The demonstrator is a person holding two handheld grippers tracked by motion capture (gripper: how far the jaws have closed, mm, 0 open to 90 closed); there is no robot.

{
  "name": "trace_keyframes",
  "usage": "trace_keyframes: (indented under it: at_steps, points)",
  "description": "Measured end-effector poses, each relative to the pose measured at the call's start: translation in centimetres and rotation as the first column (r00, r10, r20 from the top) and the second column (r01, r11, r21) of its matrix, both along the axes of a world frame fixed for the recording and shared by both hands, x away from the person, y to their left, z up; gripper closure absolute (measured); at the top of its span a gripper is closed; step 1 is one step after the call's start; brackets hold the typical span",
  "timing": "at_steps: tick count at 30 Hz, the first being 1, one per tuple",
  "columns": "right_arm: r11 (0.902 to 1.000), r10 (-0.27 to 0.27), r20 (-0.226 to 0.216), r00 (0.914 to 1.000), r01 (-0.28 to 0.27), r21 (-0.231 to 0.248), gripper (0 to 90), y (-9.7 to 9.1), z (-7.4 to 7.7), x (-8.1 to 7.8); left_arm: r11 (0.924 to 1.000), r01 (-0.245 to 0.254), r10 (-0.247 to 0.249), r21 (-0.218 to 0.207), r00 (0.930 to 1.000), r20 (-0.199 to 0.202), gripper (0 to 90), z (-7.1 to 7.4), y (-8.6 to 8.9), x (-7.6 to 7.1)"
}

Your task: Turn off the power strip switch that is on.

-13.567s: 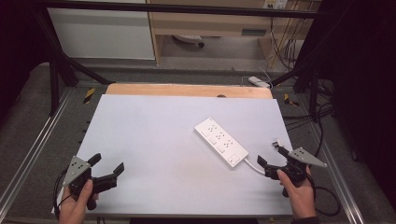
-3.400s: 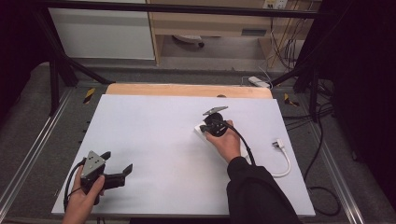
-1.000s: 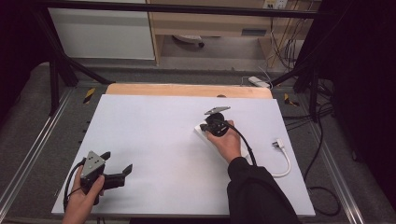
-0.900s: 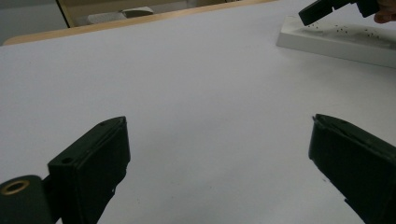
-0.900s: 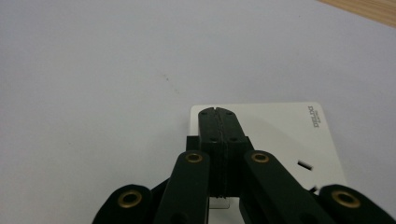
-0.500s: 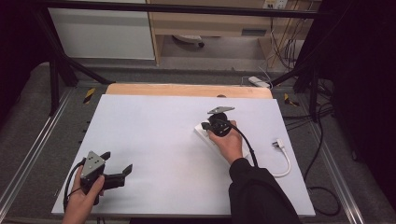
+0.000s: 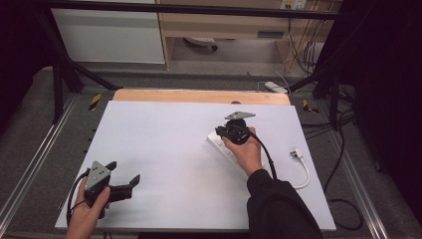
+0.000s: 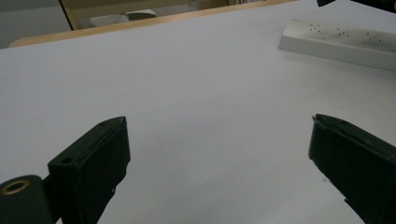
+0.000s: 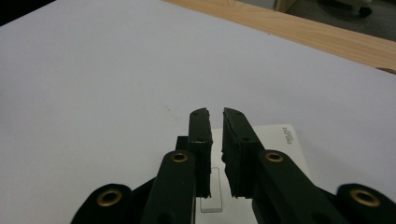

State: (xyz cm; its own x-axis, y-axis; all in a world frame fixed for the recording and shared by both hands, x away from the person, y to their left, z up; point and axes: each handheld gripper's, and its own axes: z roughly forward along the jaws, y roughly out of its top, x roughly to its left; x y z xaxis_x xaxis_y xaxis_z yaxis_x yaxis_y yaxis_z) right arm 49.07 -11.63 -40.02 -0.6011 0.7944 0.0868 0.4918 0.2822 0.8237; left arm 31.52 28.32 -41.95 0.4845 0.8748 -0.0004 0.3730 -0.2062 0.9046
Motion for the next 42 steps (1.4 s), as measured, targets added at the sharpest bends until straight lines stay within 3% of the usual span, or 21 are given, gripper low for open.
trace_keyframes:
  at_steps: [4,13,20,27,30,33,37,42]
  points:
    - [0.9995,-0.014,0.033,0.9994,0.013,0.028,68.9,-0.5,0.5,-0.3,1.0000,0.002,-0.002,0.003,1.0000,0.000,5.3,0.0,0.0,0.0]
    - [0.9958,-0.068,0.013,0.9976,0.067,0.062,26.9,-2.1,1.9,-0.7,1.0000,0.000,0.000,0.005,1.0000,-0.001,5.3,-0.1,-0.1,0.0]
    - [0.9899,-0.103,0.034,0.9941,0.099,0.101,7.4,-3.5,3.0,-1.4,1.0000,-0.002,0.002,0.005,1.0000,-0.001,5.3,-0.1,0.0,0.0]
    - [0.9875,-0.143,0.071,0.9872,0.138,0.076,5.8,-4.7,4.3,-2.6,1.0000,-0.002,0.002,0.008,1.0000,-0.003,5.3,-0.1,-0.1,0.0]
    - [0.9890,-0.088,0.082,0.9927,0.078,0.126,5.8,-5.9,4.6,-3.3,1.0000,-0.002,0.002,0.007,1.0000,-0.004,5.3,-0.1,-0.1,0.0]
    - [0.9851,-0.088,0.088,0.9922,0.074,0.155,5.8,-7.1,4.9,-3.9,1.0000,-0.003,0.003,0.007,1.0000,-0.005,5.3,-0.1,-0.1,0.0]
    - [0.9819,-0.115,0.123,0.9857,0.094,0.164,6.1,-8.7,5.1,-4.9,1.0000,-0.003,0.003,0.007,1.0000,-0.007,5.3,-0.1,-0.1,-0.1]
    - [0.9778,-0.165,0.179,0.9698,0.137,0.158,5.3,-10.5,4.9,-6.3,1.0000,-0.003,0.003,0.006,1.0000,-0.008,5.3,-0.2,-0.1,-0.1]
